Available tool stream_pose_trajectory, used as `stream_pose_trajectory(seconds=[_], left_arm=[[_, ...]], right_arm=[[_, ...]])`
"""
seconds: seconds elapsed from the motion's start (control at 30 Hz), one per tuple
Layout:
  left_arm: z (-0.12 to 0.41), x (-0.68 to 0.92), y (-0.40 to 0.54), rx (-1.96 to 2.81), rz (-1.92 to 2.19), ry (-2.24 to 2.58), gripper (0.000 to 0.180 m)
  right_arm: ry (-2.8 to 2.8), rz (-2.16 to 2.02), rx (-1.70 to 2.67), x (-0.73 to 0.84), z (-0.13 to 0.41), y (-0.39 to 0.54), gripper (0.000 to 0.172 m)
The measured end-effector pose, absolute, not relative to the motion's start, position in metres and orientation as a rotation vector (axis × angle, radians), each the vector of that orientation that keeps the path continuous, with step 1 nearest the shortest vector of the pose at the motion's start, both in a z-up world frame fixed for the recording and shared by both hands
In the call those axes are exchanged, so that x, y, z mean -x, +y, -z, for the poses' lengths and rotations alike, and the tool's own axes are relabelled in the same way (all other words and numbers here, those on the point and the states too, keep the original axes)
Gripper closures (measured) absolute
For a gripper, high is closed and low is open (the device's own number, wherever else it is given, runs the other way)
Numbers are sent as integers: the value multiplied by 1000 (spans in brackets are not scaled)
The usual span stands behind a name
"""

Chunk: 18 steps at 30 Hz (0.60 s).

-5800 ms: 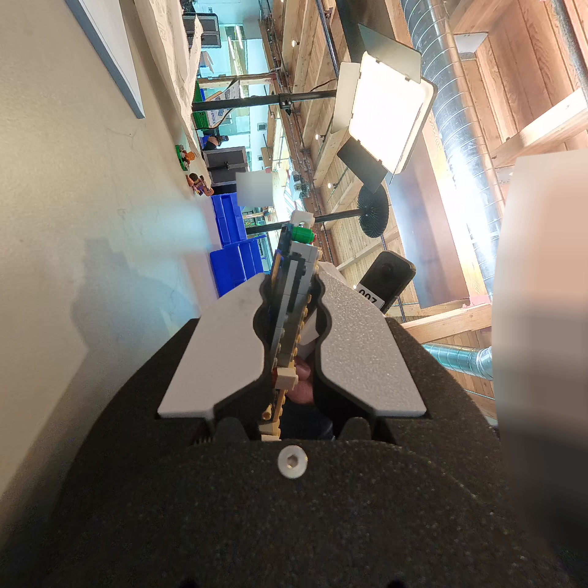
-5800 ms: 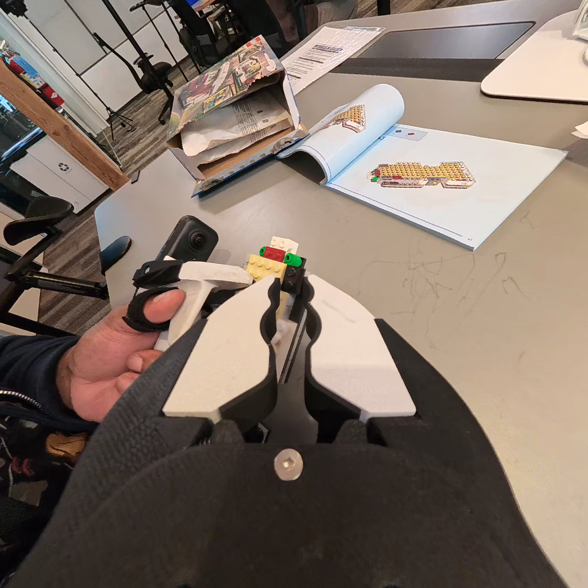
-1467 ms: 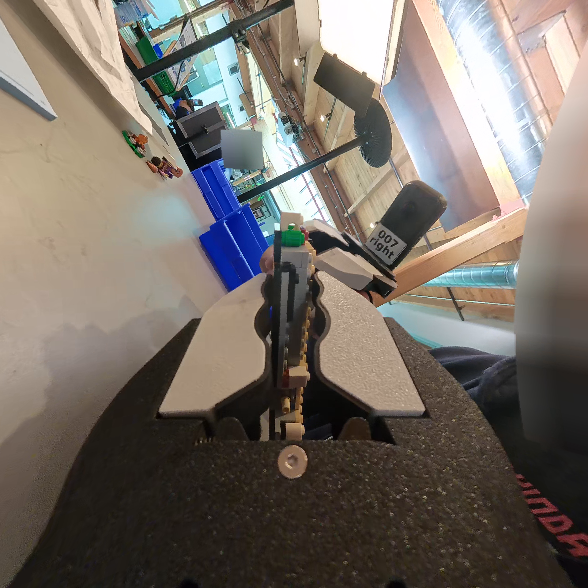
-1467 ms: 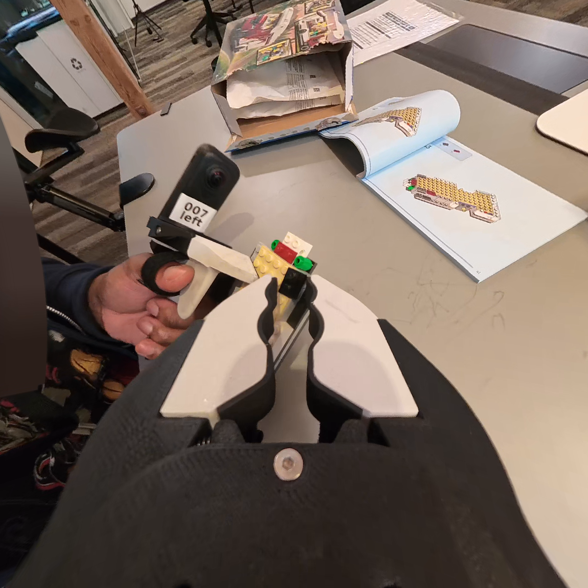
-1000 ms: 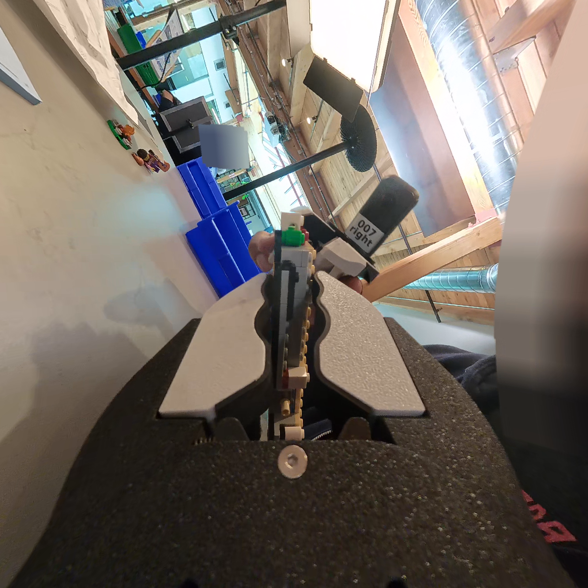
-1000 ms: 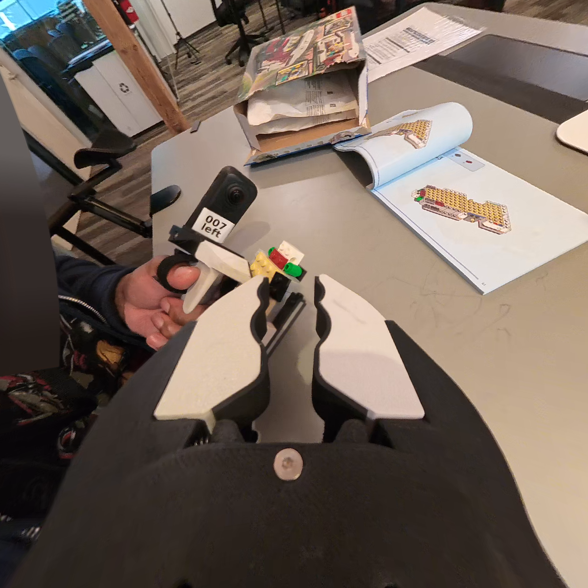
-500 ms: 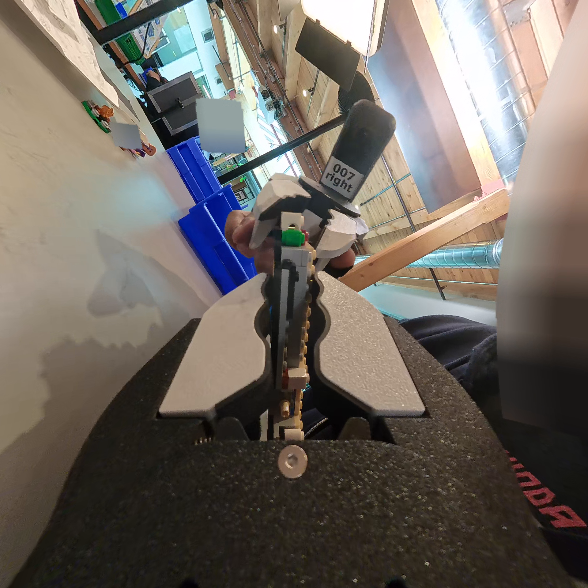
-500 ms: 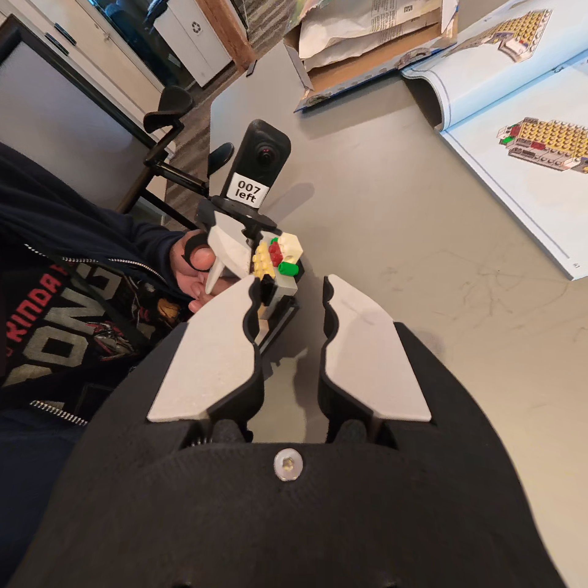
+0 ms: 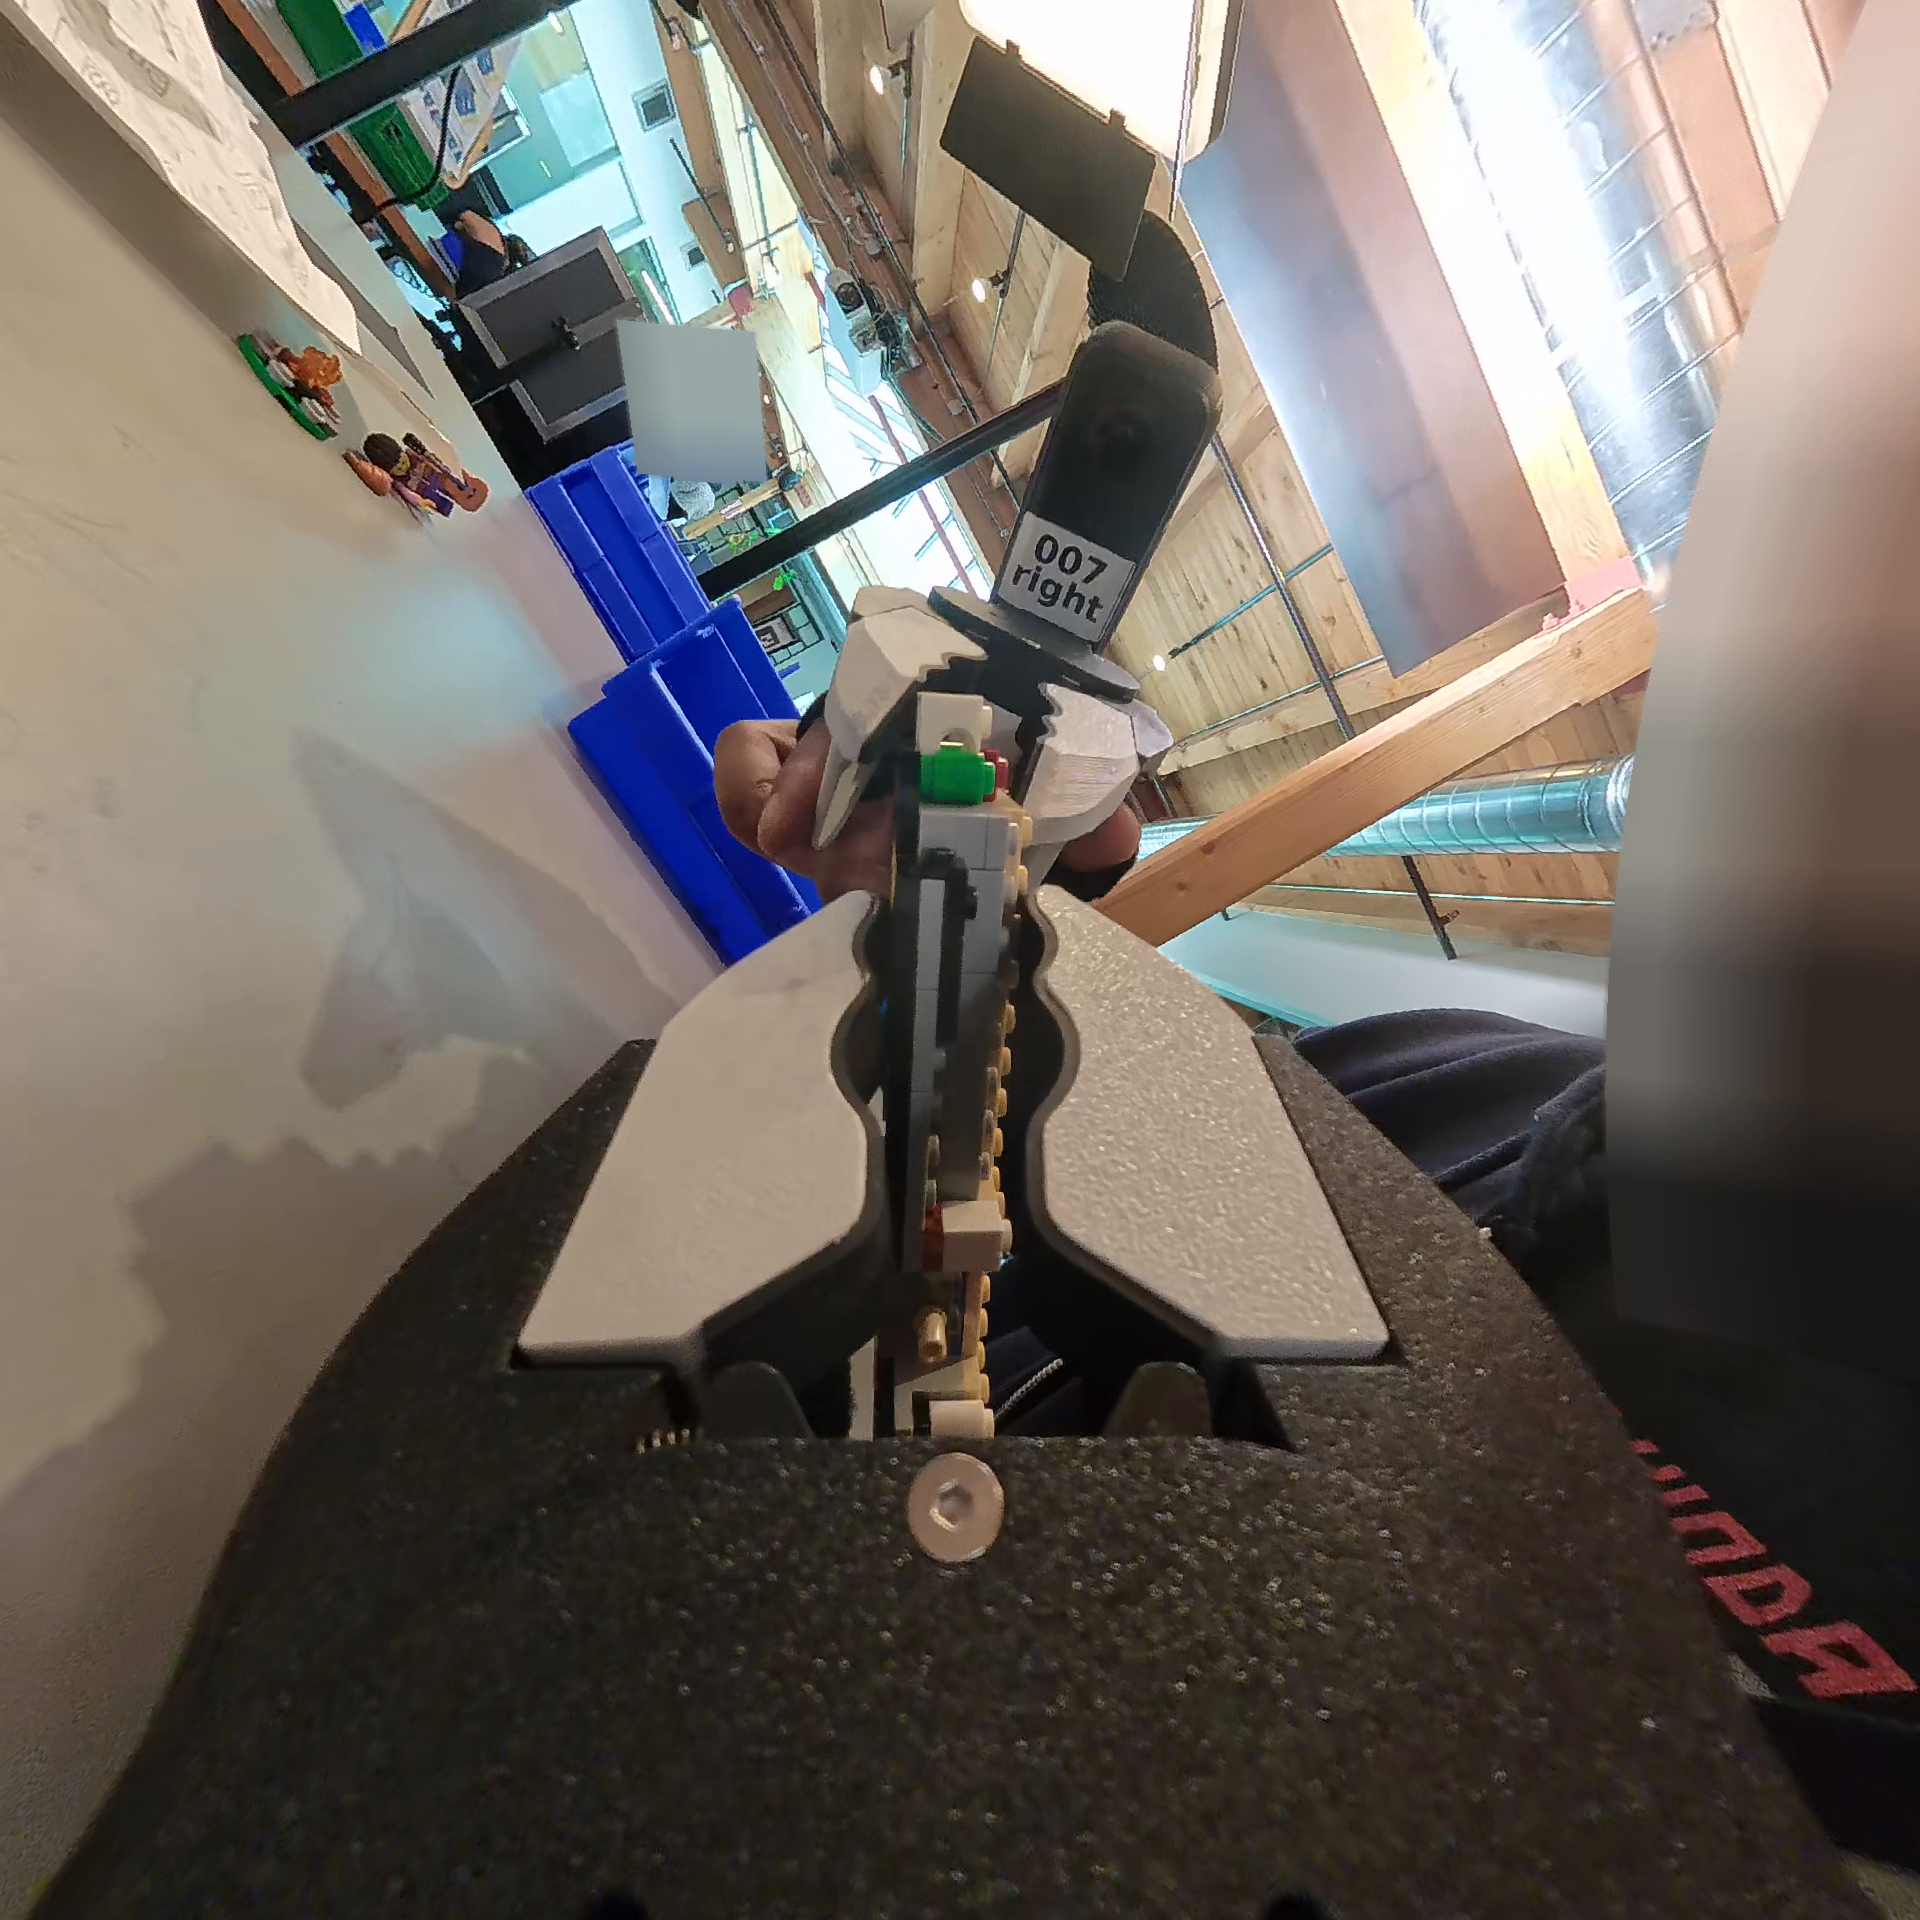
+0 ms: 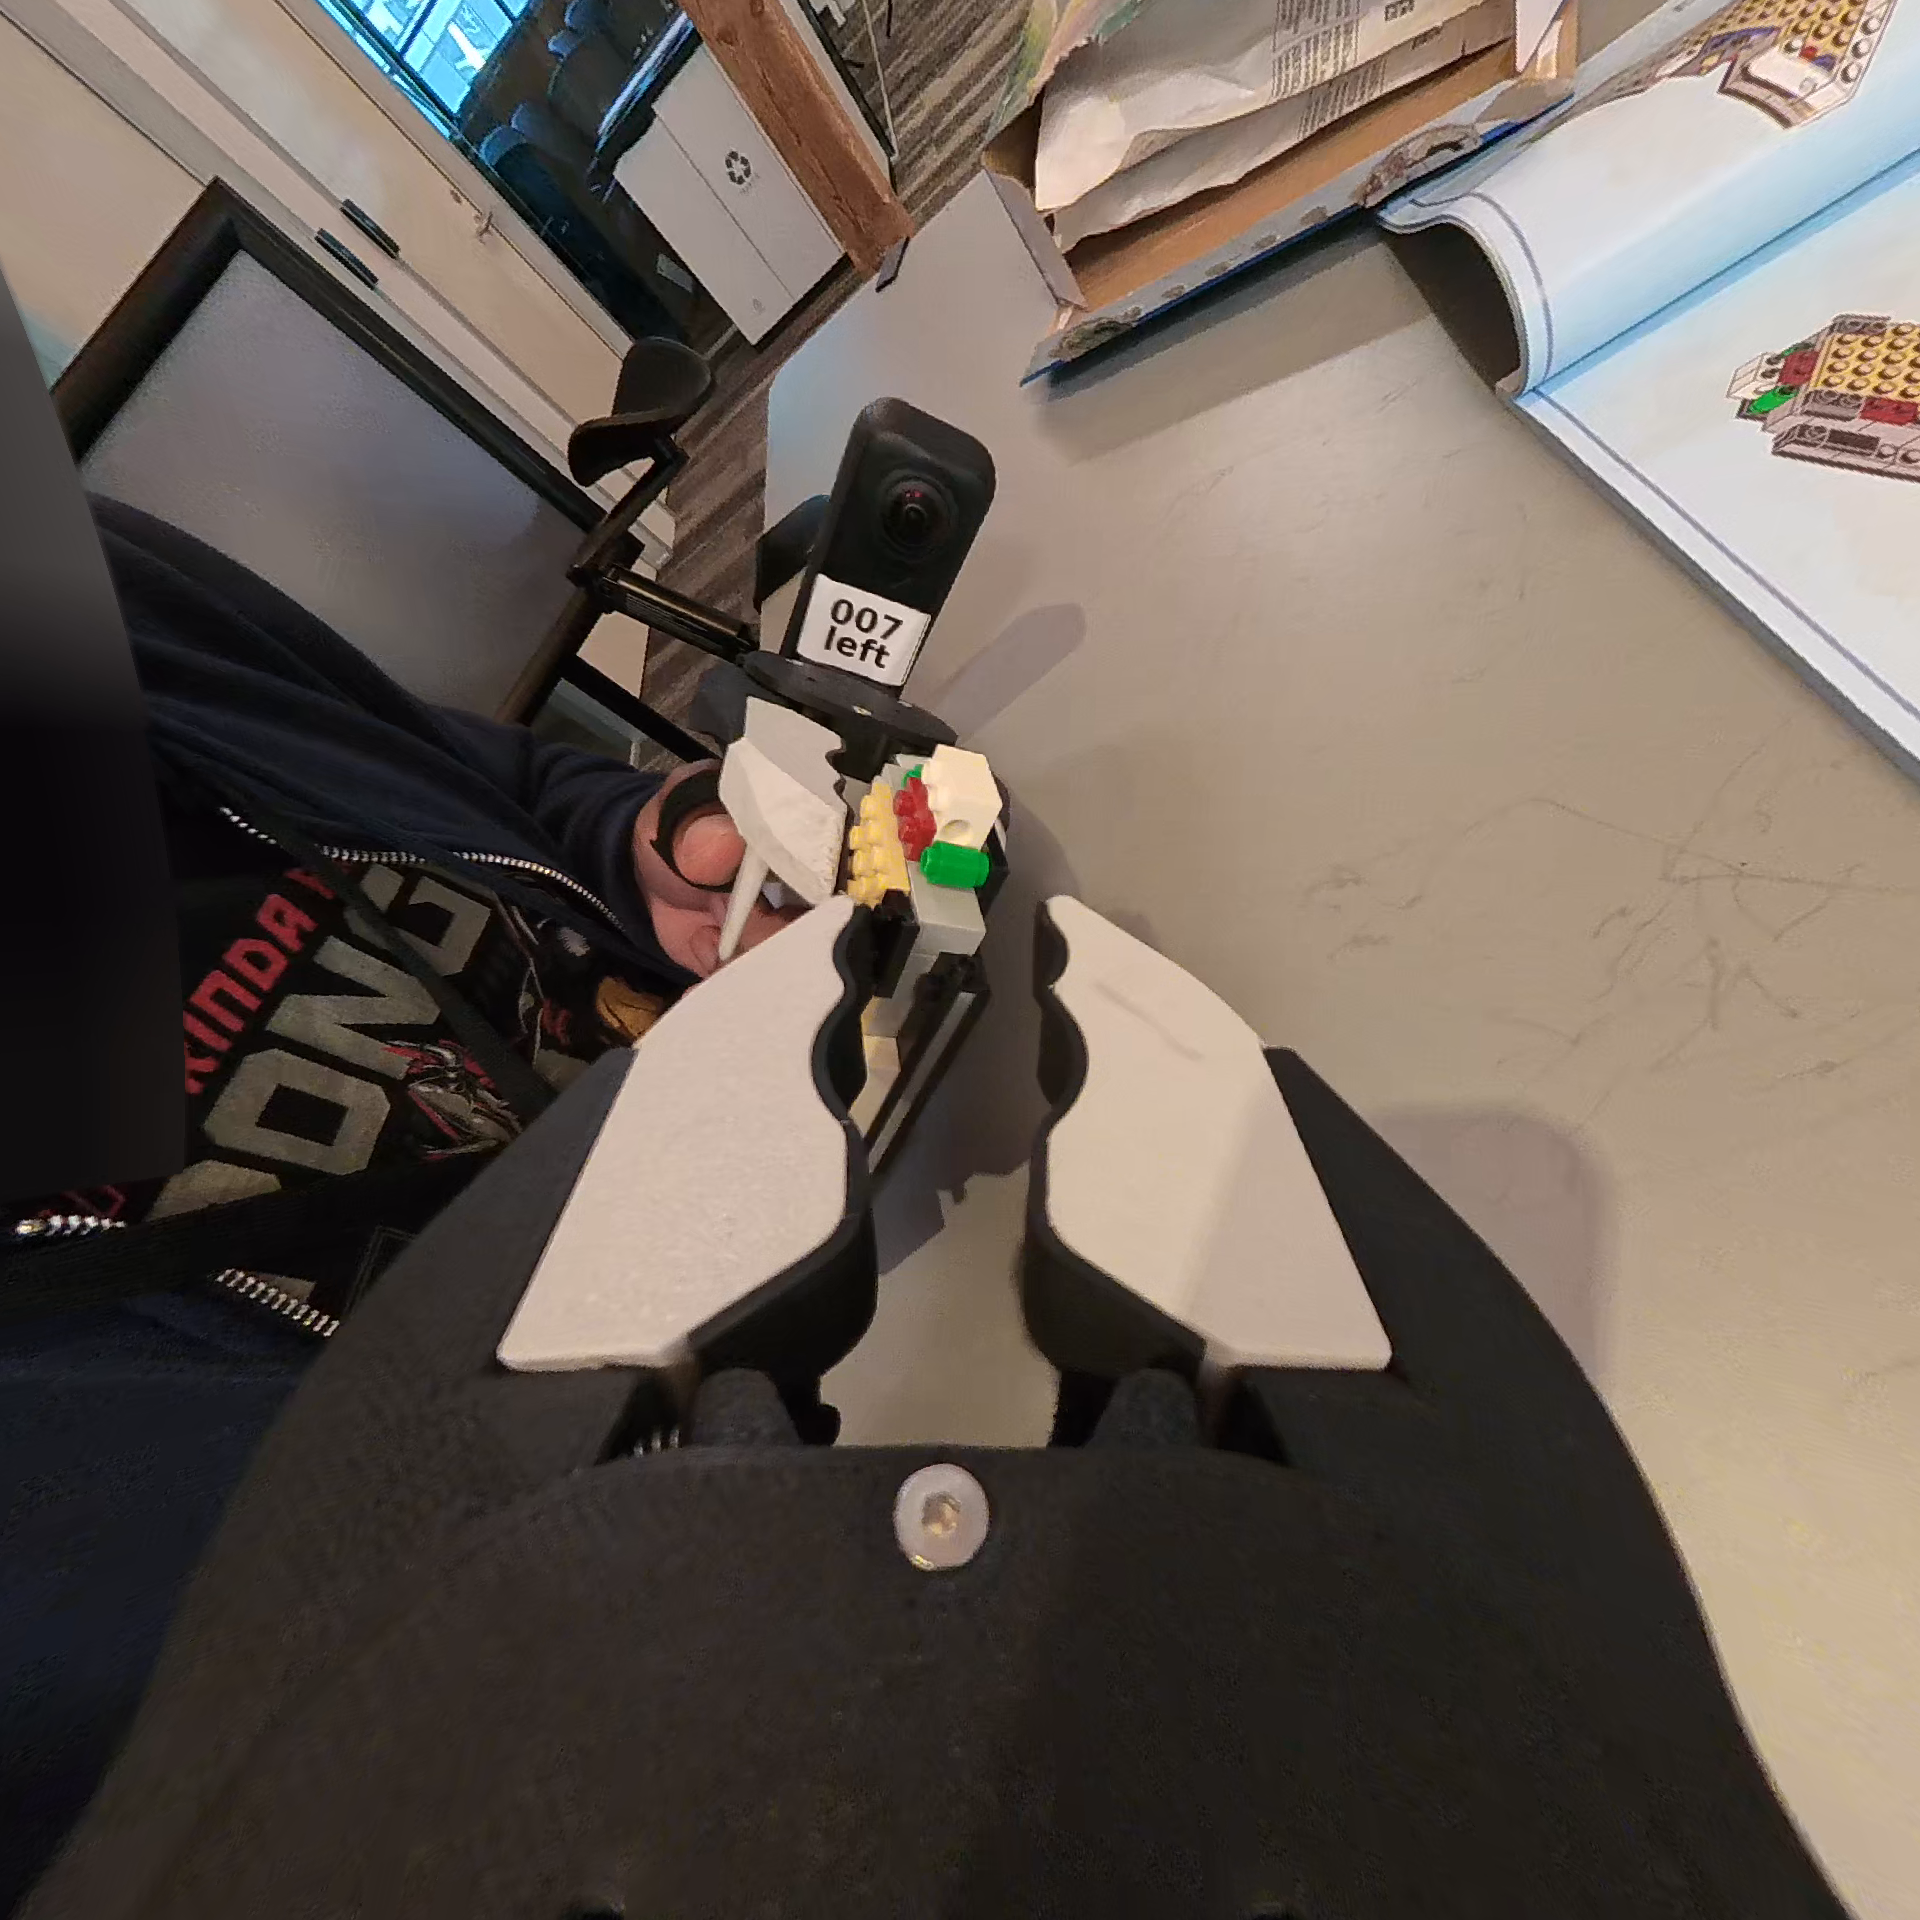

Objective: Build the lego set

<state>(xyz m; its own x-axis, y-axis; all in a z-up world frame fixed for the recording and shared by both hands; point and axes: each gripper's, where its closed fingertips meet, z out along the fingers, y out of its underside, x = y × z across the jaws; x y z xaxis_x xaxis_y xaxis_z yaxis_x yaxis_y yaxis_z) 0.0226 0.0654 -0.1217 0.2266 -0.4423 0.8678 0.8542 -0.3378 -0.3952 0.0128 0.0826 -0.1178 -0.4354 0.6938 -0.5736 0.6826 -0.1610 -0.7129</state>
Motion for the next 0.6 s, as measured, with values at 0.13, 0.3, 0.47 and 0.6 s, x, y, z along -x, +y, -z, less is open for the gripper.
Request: stream_pose_trajectory(seconds=[0.13, 0.3, 0.47, 0.6], left_arm=[[121, -26, 65, 1347, 1390, -408, 158], [118, -27, 64, 1342, 1379, -384, 158], [114, -29, 62, 1331, 1361, -331, 158], [111, -32, 60, 1333, 1333, -285, 158]], right_arm=[[-2036, -1714, 1654, -15, 118, 79, 145], [-2017, -1751, 1649, -18, 115, 76, 148], [-2013, -1771, 1607, -22, 109, 72, 151], [-2025, -1746, 1551, -24, 105, 70, 151]])
